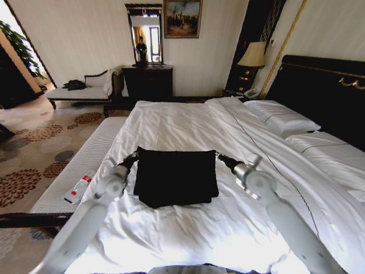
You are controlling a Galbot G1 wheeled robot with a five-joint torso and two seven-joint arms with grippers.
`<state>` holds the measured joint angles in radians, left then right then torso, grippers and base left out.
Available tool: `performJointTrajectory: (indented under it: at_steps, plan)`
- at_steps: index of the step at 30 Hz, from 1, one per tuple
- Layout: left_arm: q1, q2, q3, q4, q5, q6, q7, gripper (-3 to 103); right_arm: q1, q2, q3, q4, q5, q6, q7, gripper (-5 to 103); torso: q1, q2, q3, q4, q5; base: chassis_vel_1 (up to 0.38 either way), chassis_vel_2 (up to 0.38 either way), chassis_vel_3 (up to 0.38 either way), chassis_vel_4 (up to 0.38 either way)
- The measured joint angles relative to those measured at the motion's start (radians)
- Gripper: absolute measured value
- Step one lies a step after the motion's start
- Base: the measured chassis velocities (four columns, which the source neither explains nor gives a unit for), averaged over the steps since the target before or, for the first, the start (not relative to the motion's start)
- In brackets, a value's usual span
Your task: Fold the clothes on the bed.
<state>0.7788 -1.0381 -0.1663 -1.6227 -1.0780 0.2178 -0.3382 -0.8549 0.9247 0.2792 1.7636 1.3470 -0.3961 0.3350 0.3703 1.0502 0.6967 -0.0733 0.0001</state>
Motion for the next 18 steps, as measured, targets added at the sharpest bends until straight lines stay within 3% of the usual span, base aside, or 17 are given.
performJointTrajectory:
  at_steps: [4,9,18]
  plan:
    - [-0.123,-0.07,0.054,0.177,0.05,-0.008,0.021,1,0.112,0.029,-0.056,-0.163,-0.034,0.023,-0.038,0,0.0,0.0,0.0,0.0001,0.0,0.0,0.0,0.0,0.0]
    - [-0.209,-0.109,0.089,0.289,0.068,-0.013,0.032,1,0.173,0.048,-0.068,-0.261,-0.054,0.041,-0.06,0,0.0,0.0,0.0,0.0001,0.0001,0.0,0.0,0.0,0.0]
    - [-0.266,-0.151,0.108,0.393,0.084,-0.021,0.046,1,0.195,0.055,-0.073,-0.328,-0.085,0.065,-0.086,0,0.0,0.0,0.0,-0.0002,0.0001,0.0,0.0,0.0,0.0]
